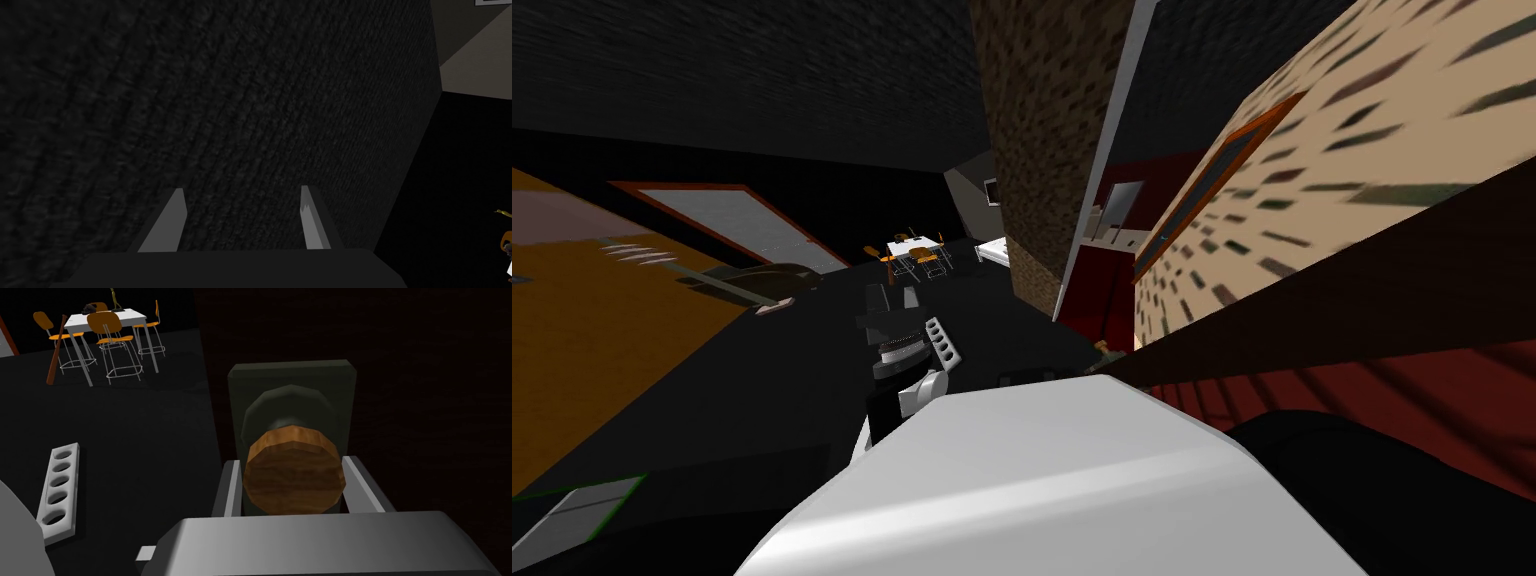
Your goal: Pull the door open
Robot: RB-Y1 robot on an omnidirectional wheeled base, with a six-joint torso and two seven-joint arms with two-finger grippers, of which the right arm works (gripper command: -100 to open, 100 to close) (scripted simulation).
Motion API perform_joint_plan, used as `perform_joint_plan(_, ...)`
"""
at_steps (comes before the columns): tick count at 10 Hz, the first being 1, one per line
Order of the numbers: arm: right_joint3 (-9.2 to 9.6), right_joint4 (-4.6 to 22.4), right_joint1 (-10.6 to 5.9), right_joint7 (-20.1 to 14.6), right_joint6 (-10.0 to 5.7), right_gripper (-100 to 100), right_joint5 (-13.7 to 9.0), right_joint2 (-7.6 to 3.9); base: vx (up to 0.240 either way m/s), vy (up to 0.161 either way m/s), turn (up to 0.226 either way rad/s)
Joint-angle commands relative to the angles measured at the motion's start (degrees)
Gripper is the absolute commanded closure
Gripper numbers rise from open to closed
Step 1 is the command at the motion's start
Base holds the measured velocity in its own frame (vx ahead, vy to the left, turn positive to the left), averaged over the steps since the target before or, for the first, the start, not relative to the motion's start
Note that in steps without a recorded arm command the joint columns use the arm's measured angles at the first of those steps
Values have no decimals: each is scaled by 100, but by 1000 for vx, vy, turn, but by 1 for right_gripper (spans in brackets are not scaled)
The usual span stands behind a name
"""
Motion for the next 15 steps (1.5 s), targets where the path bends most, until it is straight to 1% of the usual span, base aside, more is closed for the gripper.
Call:
perform_joint_plan(1, -33, 63, -170, -101, 158, 100, 19, 40, 22, 82, 110)
perform_joint_plan(4, -83, 170, -413, -254, 330, 100, 48, 91, 36, 152, 114)
perform_joint_plan(6, -128, 274, -623, -393, 437, 100, 73, 132, 65, 109, 129)
perform_joint_plan(7, -128, 274, -623, -393, 437, 100, 73, 132, 52, 63, 44)
perform_joint_plan(15, -128, 274, -623, -393, 437, 100, 73, 132, -1, 1, -5)
